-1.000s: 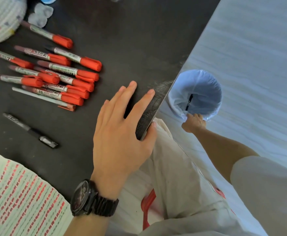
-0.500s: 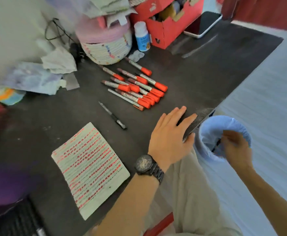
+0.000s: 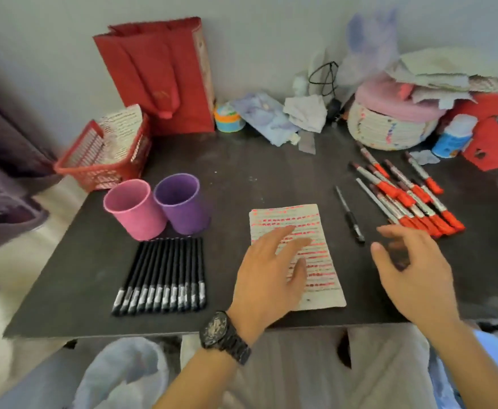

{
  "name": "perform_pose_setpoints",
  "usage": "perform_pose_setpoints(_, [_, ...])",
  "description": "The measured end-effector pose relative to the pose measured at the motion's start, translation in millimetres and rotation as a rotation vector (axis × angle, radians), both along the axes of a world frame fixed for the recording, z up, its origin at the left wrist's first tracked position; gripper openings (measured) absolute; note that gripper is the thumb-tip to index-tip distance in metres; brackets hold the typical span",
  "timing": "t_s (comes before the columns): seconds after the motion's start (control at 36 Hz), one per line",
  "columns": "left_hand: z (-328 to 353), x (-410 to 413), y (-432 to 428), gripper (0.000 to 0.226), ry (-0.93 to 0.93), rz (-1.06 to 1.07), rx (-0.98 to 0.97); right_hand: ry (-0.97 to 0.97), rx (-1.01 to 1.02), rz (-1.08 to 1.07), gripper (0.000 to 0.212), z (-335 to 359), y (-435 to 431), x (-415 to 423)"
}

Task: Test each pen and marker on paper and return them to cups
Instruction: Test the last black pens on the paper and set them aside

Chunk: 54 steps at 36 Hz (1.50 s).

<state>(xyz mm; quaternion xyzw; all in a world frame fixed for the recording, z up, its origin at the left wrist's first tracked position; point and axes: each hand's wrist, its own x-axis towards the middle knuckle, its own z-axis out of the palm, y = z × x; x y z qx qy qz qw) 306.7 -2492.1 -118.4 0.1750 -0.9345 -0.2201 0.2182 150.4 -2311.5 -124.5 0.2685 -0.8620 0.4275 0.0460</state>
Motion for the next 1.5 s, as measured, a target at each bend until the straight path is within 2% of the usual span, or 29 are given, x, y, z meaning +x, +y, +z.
perform_pose_setpoints(0.17, [-24,26,-24,0.038,-0.056,0.120,0.009,0.066,0.280,0.029,0.046,-16,-41,-4])
perform_pose_setpoints(0.25, [-35,29,-25,0.039,-0.097,0.133,0.004,0.103,0.433,-0.012,0.043,-26,-46,-2])
perform_pose_setpoints(0.31, [-37,29,-24,0.041,-0.115,0.145,0.008,0.129,0.436,-0.029,0.039,-28,-47,-2])
perform_pose_setpoints(0.39, [-38,27,-25,0.042,-0.122,0.150,-0.001,0.157,0.349,-0.039,0.027,-28,-45,-1])
perform_pose_setpoints(0.5, [-39,28,-26,0.042,-0.141,0.146,0.022,0.098,0.288,-0.060,0.012,-24,-41,4])
perform_pose_setpoints(0.58, [-38,29,-26,0.043,-0.153,0.145,0.028,0.038,0.281,-0.073,0.015,-20,-40,6])
perform_pose_setpoints(0.67, [-37,30,-25,0.043,-0.155,0.153,0.033,-0.037,0.247,-0.068,0.027,-16,-37,5])
perform_pose_setpoints(0.75, [-36,30,-25,0.042,-0.143,0.160,0.041,-0.225,0.102,-0.054,0.033,-8,-31,-1])
perform_pose_setpoints(0.83, [-35,30,-24,0.042,-0.115,0.163,0.039,-0.481,-0.074,0.029,0.026,-1,-22,-6])
perform_pose_setpoints(0.92, [-33,30,-23,0.044,-0.077,0.168,0.053,-0.604,-0.139,0.165,0.024,-1,-15,-1])
perform_pose_setpoints(1.06, [-24,34,-21,0.042,0.019,0.164,0.095,-0.703,-0.279,0.292,0.026,8,-20,31])
perform_pose_setpoints(1.19, [-14,40,-4,0.040,0.174,0.136,0.159,-0.725,-0.411,0.322,0.011,15,-31,63])
perform_pose_setpoints(1.25, [-10,42,10,0.041,0.198,0.108,0.236,-0.747,-0.438,0.349,0.019,18,-33,72])
perform_pose_setpoints(1.33, [-5,38,24,0.037,0.131,0.029,0.284,-0.822,-0.452,0.432,0.031,20,-36,82])
perform_pose_setpoints(1.44, [0,33,29,0.029,0.024,0.006,0.268,-0.862,-0.523,0.381,0.015,20,-40,83])
perform_pose_setpoints(1.5, [1,33,28,0.026,-0.024,-0.005,0.201,-0.777,-0.498,0.370,0.017,20,-39,81])
